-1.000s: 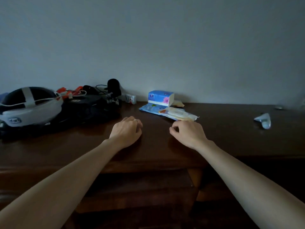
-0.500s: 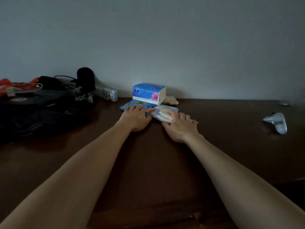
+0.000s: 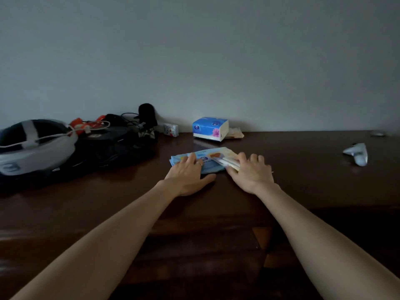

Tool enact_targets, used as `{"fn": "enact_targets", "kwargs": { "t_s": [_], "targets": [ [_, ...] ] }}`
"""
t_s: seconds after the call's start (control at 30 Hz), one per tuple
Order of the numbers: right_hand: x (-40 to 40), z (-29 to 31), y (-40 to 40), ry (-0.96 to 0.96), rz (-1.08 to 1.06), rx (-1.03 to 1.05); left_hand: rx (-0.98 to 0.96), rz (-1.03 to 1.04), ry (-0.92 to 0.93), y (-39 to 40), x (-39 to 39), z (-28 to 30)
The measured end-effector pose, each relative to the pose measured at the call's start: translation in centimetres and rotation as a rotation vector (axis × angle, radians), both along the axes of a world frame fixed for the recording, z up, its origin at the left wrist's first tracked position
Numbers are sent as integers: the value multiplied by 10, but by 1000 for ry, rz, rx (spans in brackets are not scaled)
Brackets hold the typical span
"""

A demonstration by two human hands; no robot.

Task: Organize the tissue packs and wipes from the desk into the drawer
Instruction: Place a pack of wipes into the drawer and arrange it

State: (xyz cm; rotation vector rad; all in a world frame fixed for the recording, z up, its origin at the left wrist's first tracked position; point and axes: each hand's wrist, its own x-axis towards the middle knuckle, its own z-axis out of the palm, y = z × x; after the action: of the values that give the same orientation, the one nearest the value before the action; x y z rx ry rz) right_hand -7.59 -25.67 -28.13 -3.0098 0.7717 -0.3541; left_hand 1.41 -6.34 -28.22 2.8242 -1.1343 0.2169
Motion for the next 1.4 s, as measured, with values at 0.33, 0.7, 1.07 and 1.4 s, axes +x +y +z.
{"fn": "enact_targets", "kwargs": {
  "t_s": [0.33,0.7,1.07,1.4],
  "targets": [
    [-123,-17,113,-245,184,-98,-23,-143,-395,111,-151,-21],
    [-119,24,146,-171,42,505,-1503,363,556,146,-187,-44],
    [-172,-73,212,-428,341,843,-1503,54,1258,174,-233,-107],
    [-244,-288,187,-135,70,810,-1421,681,975,234,-276,-280]
  ]
}}
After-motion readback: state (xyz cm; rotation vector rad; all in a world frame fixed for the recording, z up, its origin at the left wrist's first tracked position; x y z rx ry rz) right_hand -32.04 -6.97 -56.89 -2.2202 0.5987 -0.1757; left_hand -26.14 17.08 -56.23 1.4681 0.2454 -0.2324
